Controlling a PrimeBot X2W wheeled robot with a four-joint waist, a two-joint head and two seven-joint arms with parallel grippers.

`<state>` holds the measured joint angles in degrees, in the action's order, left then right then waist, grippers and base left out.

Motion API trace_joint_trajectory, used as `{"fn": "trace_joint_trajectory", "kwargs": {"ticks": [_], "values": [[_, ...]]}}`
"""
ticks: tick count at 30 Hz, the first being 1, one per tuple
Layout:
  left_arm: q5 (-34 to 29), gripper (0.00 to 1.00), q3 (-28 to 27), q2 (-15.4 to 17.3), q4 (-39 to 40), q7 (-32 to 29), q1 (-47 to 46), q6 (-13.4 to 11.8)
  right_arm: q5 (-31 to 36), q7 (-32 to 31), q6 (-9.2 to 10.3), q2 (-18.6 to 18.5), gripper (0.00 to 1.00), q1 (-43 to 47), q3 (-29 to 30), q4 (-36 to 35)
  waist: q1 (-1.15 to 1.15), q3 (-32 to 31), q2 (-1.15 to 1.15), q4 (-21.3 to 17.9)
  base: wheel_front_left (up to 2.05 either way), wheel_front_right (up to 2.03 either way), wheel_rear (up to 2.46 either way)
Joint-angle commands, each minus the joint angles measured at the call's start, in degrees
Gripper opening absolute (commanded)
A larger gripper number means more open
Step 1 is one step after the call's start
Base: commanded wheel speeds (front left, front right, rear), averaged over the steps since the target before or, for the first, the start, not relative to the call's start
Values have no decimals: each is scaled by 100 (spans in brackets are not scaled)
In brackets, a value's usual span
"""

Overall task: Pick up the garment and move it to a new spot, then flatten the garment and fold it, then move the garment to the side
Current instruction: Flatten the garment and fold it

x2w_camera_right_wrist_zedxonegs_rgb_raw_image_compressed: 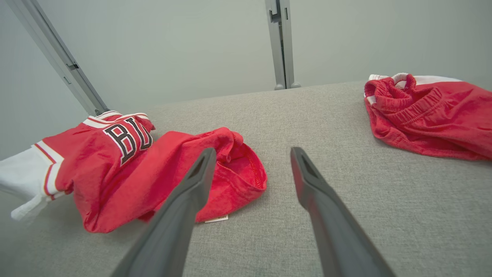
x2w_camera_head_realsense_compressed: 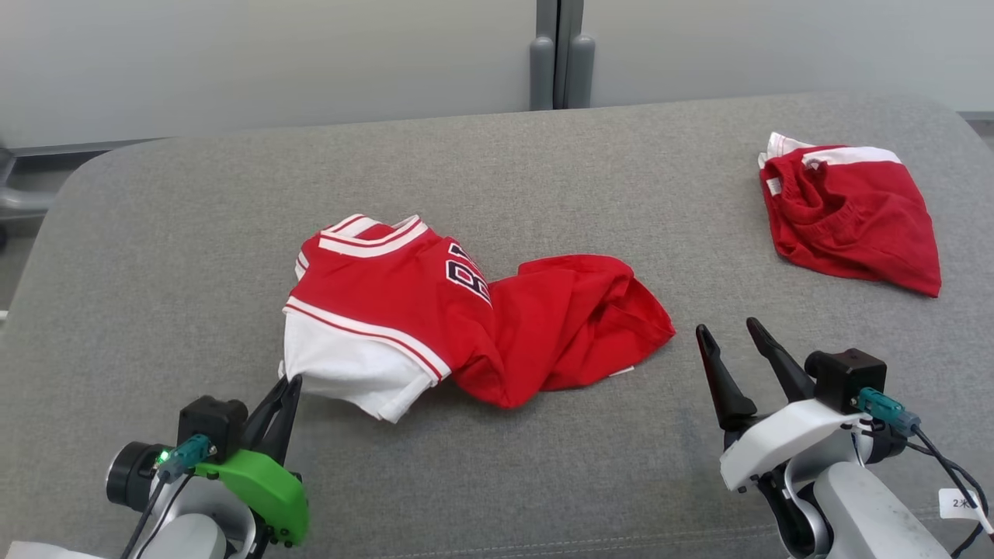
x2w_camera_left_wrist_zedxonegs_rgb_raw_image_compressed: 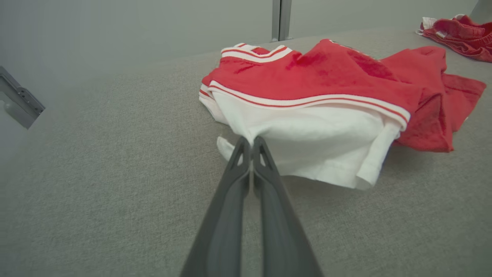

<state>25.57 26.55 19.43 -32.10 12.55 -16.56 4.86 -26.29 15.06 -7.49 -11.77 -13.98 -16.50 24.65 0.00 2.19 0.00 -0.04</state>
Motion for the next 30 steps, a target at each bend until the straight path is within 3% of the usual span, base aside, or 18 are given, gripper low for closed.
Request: {"fn": "trace_joint_trajectory", "kwargs": {"ticks": [1,11,21,22,23,24,25,30], "values": [[33,0,2,100,217,-113,205,-86,-14,20,0,15,100,93,15,6,0,-70,0,101,0,0,0],[294,0,-202,464,1471,-803,1148,-643,3,20,0,55,100,75,2,12,0,23,0,169,0,0,0],[494,0,-297,277,1140,-663,1370,-811,-20,20,0,-19,100,-49,-48,126,0,81,0,145,0,0,0],[473,16,-321,248,1073,-556,1331,-844,-25,20,0,-23,100,-54,-59,134,0,76,0,148,0,0,0],[465,41,-328,196,1024,-451,1305,-864,-34,20,0,-34,100,-56,-66,139,0,70,0,155,0,0,0],[447,79,-338,166,984,-343,1276,-891,-40,20,0,-46,100,-60,-66,144,0,65,0,168,0,0,0],[408,100,-349,157,934,-246,1237,-920,-28,20,0,-48,100,-65,-67,146,0,60,0,182,0,0,0],[338,100,-417,86,875,30,1147,-1045,-16,20,0,-87,100,-92,-94,177,0,39,0,256,0,0,0]]}}
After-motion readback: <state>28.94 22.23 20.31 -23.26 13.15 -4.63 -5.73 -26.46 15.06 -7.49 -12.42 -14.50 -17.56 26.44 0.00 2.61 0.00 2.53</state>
